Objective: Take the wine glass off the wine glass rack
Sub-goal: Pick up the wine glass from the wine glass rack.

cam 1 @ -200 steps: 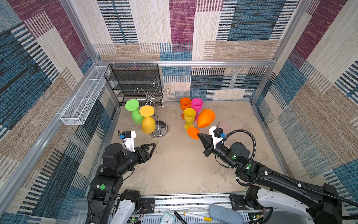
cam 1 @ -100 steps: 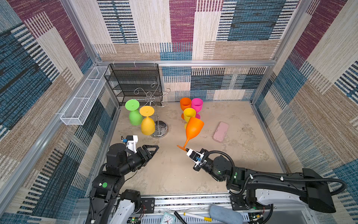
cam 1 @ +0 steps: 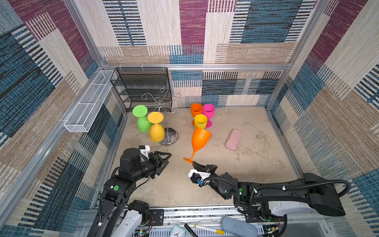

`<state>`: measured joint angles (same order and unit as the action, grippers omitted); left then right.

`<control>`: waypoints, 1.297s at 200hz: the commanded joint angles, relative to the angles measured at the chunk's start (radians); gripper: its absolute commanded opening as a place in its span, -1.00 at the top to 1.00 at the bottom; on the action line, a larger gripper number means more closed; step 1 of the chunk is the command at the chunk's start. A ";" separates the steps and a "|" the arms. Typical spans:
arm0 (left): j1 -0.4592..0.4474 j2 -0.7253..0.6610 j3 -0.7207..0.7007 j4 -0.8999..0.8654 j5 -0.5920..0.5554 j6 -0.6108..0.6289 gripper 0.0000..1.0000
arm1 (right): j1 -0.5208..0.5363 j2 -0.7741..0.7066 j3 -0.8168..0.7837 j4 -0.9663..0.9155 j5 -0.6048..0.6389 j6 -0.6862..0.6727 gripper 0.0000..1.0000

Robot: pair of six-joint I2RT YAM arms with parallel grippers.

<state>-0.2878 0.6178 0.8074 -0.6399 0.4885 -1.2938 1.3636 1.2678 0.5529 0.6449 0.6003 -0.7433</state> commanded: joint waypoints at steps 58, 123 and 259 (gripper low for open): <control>-0.134 0.091 -0.005 0.045 -0.101 -0.143 0.02 | 0.028 0.095 0.036 0.177 0.060 -0.206 1.00; -0.168 0.142 -0.019 0.097 -0.131 -0.200 0.10 | 0.044 0.166 0.073 0.196 0.066 -0.258 1.00; -0.213 0.138 -0.093 0.202 -0.170 -0.272 1.00 | 0.046 0.237 0.102 0.252 0.068 -0.294 1.00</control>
<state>-0.4953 0.7616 0.7395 -0.4942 0.3290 -1.5623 1.4078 1.4963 0.6441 0.8230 0.6617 -1.0340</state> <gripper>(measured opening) 0.080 0.066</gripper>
